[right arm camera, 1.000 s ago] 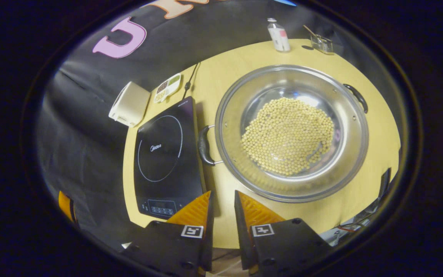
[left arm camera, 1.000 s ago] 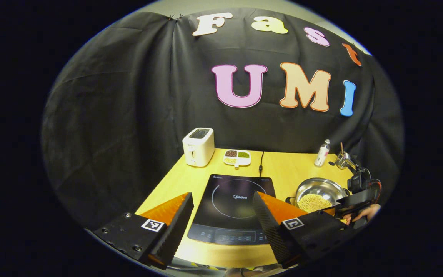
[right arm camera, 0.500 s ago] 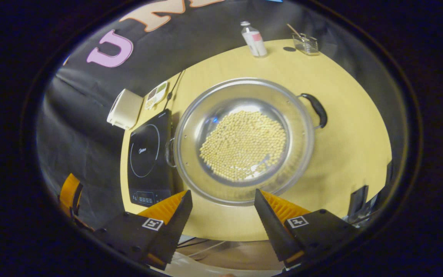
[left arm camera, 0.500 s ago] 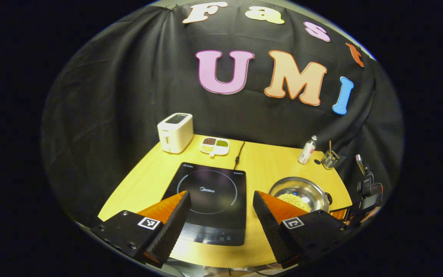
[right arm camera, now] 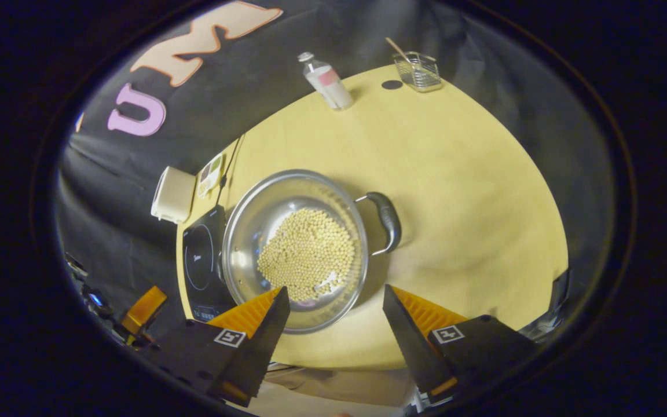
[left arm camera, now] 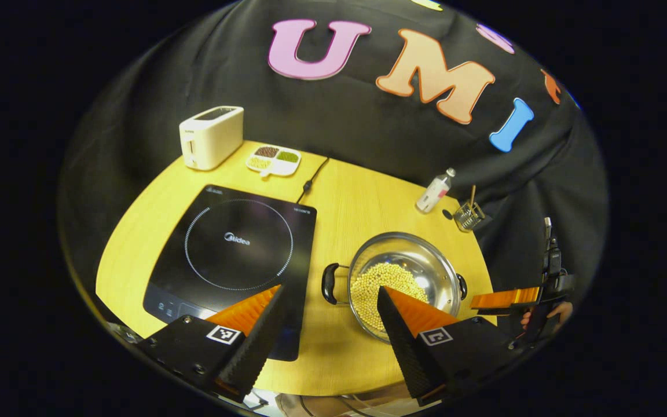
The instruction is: First push the handle of the pot to place it horizontally, then grasp the pot with both hands and set it on the induction cooktop.
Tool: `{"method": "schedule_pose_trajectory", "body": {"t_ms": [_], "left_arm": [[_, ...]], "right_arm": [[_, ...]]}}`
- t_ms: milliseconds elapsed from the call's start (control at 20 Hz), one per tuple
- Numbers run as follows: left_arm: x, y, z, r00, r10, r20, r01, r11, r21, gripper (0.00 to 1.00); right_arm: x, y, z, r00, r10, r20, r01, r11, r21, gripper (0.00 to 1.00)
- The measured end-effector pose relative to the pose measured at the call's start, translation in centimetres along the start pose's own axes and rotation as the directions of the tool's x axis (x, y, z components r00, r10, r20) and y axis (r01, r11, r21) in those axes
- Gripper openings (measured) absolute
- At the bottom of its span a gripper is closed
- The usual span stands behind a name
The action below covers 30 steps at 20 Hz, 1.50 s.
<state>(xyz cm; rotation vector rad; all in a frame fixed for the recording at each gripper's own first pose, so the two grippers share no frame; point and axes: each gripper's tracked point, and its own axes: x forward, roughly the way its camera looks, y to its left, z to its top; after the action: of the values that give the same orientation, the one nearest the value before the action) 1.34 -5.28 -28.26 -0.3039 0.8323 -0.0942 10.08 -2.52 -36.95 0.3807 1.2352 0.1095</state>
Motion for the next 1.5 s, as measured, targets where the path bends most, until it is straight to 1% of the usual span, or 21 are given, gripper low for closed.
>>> {"method": "schedule_pose_trajectory", "body": {"t_ms": [50, 100, 200, 350, 400, 450, 500, 650, 750, 800, 1050, 1100, 1150, 1200, 1250, 1300, 1350, 1450, 1500], "left_arm": [[0.9, -0.2, -0.1, 1.0, -0.002, -0.025, 0.002, 1.0, -0.001, 0.96], [1.7, -0.3, -0.3, 0.999, -0.004, -0.047, 0.004, 1.0, -0.003, 0.96], [3.3, -0.6, -0.8, 0.995, -0.008, -0.095, 0.008, 1.0, 0.0, 0.96], [5.5, -0.8, -1.6, 0.985, -0.009, -0.171, 0.011, 1.0, 0.011, 0.96], [6.2, -0.8, -2.1, 0.979, 0.001, -0.202, 0.001, 1.0, 0.012, 0.96], [6.8, -0.8, -2.6, 0.973, 0.007, -0.23, -0.004, 1.0, 0.013, 0.96], [7.4, -0.9, -2.9, 0.968, 0.01, -0.251, -0.006, 1.0, 0.017, 0.97], [9.1, -0.7, -3.4, 0.952, 0.035, -0.303, -0.025, 0.999, 0.035, 0.96], [10.0, -0.6, -3.7, 0.942, 0.041, -0.333, -0.032, 0.999, 0.032, 0.97], [10.6, -0.5, -4.0, 0.936, 0.042, -0.35, -0.033, 0.999, 0.031, 0.97], [12.9, -0.3, -5.1, 0.908, 0.037, -0.418, -0.029, 0.999, 0.025, 0.97], [13.4, -0.5, -5.3, 0.903, 0.03, -0.429, -0.019, 0.999, 0.03, 0.96], [13.8, -0.5, -5.5, 0.897, 0.028, -0.441, -0.014, 0.999, 0.035, 0.97], [14.1, -0.4, -5.7, 0.892, 0.029, -0.452, -0.011, 0.999, 0.043, 0.96], [14.5, -0.3, -5.8, 0.888, 0.026, -0.459, -0.006, 0.999, 0.044, 0.97], [14.9, -0.5, -6.0, 0.883, 0.02, -0.468, -0.001, 0.999, 0.042, 0.96], [15.1, -0.6, -6.2, 0.878, 0.017, -0.478, 0.003, 0.999, 0.041, 0.95], [15.3, -0.4, -6.4, 0.868, 0.02, -0.495, 0.007, 0.999, 0.052, 0.93], [15.5, -0.3, -6.4, 0.867, 0.019, -0.498, 0.013, 0.998, 0.06, 0.94]], "right_arm": [[0.4, -0.8, 0.7, 1.0, -0.003, -0.008, 0.003, 1.0, 0.0, 1.0], [0.5, -1.6, 1.4, 1.0, -0.01, -0.015, 0.01, 1.0, -0.005, 0.93], [0.9, -2.5, 2.8, 0.999, -0.003, -0.032, 0.003, 1.0, -0.016, 0.93], [2.1, -2.8, 4.8, 0.998, 0.029, -0.055, -0.03, 0.999, -0.011, 0.93], [2.4, -4.0, 4.4, 0.996, 0.047, -0.073, -0.048, 0.999, -0.015, 0.93], [3.3, -2.8, 5.3, 0.994, 0.06, -0.095, -0.061, 0.998, -0.011, 1.0], [3.7, -4.5, 5.0, 0.991, 0.062, -0.116, -0.064, 0.998, -0.011, 1.0], [5.9, -5.6, 4.5, 0.983, 0.045, -0.177, -0.051, 0.998, -0.029, 1.0], [6.8, -5.7, 4.6, 0.976, 0.056, -0.21, -0.062, 0.998, -0.022, 1.0], [7.2, -5.6, 4.9, 0.973, 0.065, -0.22, -0.07, 0.997, -0.017, 0.93], [9.2, -5.1, 4.1, 0.952, 0.1, -0.289, -0.109, 0.994, -0.013, 0.93], [9.6, -4.8, 3.9, 0.947, 0.11, -0.301, -0.12, 0.993, -0.016, 1.0], [10.0, -4.5, 3.8, 0.943, 0.121, -0.311, -0.132, 0.991, -0.015, 0.92], [10.3, -4.2, 3.6, 0.939, 0.129, -0.319, -0.141, 0.99, -0.016, 0.92], [10.7, -4.0, 3.5, 0.934, 0.136, -0.33, -0.15, 0.988, -0.017, 0.88], [11.0, -3.6, 3.3, 0.929, 0.142, -0.342, -0.159, 0.987, -0.021, 0.88], [11.4, -3.5, 3.3, 0.926, 0.147, -0.348, -0.166, 0.986, -0.024, 0.98], [11.7, -3.3, 3.1, 0.918, 0.155, -0.365, -0.175, 0.984, -0.022, 0.7], [11.8, -3.1, 2.9, 0.915, 0.16, -0.371, -0.182, 0.983, -0.024, 0.7]]}}
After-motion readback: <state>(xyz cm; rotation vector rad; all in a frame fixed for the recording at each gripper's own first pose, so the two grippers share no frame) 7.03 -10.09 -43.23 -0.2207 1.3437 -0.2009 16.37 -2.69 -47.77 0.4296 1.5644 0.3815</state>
